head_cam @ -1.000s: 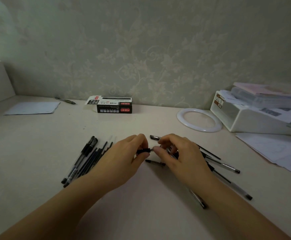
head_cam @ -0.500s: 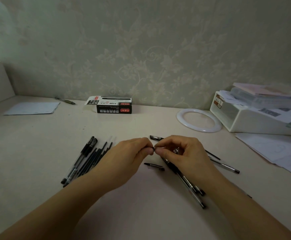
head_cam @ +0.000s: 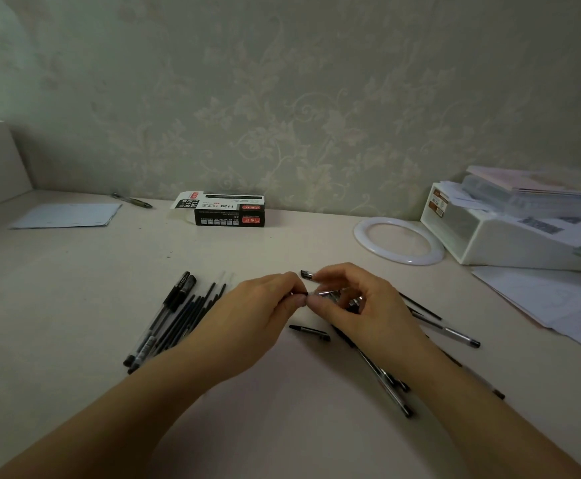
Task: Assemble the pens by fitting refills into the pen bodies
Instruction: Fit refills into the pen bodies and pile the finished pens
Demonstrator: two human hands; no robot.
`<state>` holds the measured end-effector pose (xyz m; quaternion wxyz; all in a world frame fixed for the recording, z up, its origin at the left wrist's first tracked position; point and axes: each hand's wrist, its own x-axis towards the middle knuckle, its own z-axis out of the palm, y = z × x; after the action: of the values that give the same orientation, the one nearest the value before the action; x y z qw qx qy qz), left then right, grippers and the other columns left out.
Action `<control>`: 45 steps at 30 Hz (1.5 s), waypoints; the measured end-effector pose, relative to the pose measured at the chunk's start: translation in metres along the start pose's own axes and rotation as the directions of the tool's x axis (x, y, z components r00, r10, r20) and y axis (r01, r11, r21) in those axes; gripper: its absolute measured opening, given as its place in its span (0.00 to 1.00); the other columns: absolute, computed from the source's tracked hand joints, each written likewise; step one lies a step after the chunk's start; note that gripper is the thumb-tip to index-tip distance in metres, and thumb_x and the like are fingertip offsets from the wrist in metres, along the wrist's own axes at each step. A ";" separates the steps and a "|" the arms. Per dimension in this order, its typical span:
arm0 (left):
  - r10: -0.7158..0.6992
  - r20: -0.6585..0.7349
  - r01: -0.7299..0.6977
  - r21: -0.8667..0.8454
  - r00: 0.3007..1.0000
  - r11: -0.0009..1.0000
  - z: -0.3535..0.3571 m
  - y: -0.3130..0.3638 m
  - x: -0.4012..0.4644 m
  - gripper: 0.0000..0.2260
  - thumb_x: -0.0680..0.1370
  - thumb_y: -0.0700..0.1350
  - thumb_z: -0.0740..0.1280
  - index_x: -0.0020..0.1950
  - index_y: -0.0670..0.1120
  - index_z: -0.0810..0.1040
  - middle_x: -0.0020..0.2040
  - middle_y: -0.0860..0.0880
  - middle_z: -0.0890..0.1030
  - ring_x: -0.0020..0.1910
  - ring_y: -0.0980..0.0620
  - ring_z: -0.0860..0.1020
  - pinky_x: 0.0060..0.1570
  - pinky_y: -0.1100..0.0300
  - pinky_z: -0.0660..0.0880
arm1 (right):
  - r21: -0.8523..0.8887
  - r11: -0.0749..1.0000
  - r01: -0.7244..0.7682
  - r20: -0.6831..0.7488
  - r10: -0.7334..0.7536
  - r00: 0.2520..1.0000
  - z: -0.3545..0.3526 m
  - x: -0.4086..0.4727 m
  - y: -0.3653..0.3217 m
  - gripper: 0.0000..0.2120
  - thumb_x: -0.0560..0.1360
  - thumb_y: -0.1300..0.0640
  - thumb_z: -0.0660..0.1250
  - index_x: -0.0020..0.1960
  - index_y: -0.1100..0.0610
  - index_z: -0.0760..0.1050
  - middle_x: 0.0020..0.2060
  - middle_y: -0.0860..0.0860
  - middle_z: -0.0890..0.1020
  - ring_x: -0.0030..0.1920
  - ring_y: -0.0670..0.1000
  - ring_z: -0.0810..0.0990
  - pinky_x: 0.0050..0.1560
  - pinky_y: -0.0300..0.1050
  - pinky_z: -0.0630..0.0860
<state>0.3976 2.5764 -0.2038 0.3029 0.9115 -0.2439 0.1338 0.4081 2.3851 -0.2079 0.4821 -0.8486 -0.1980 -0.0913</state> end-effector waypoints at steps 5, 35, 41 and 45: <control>0.009 -0.003 -0.009 0.011 1.000 1.000 0.000 0.000 0.000 0.08 0.81 0.52 0.56 0.50 0.53 0.74 0.37 0.59 0.74 0.39 0.58 0.74 0.39 0.55 0.74 | 0.010 1.000 0.010 -0.026 -0.010 1.000 0.000 0.001 0.001 0.04 0.75 0.48 0.70 0.42 0.44 0.81 0.37 0.41 0.83 0.35 0.40 0.77 0.37 0.30 0.72; -0.047 -0.056 0.050 0.057 0.997 0.997 0.004 -0.013 0.002 0.08 0.81 0.51 0.57 0.50 0.53 0.75 0.35 0.60 0.73 0.39 0.61 0.73 0.35 0.67 0.67 | -0.677 0.706 0.209 0.166 -0.130 0.977 0.005 0.000 0.001 0.09 0.80 0.52 0.62 0.55 0.42 0.80 0.52 0.39 0.79 0.55 0.47 0.70 0.46 0.45 0.55; -0.037 -0.066 0.041 0.051 0.997 0.998 0.005 -0.013 0.002 0.08 0.81 0.51 0.57 0.50 0.53 0.75 0.35 0.61 0.73 0.37 0.62 0.73 0.35 0.67 0.67 | -0.621 0.759 0.196 0.131 -0.146 0.981 0.005 0.000 0.004 0.10 0.79 0.51 0.64 0.59 0.42 0.78 0.52 0.39 0.79 0.53 0.44 0.69 0.47 0.45 0.56; -0.032 -0.109 0.033 0.010 0.994 0.999 0.003 -0.009 0.002 0.08 0.81 0.51 0.57 0.49 0.52 0.75 0.36 0.57 0.75 0.37 0.58 0.74 0.37 0.60 0.72 | -0.474 0.870 0.135 -0.039 -0.174 0.984 0.003 0.000 0.001 0.07 0.76 0.50 0.69 0.54 0.45 0.81 0.46 0.39 0.81 0.48 0.42 0.75 0.49 0.41 0.66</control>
<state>0.4044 2.5802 -0.2098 0.3124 0.9085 -0.2114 0.1796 0.4082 2.3872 -0.2097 0.2610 -0.9170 -0.2178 -0.2088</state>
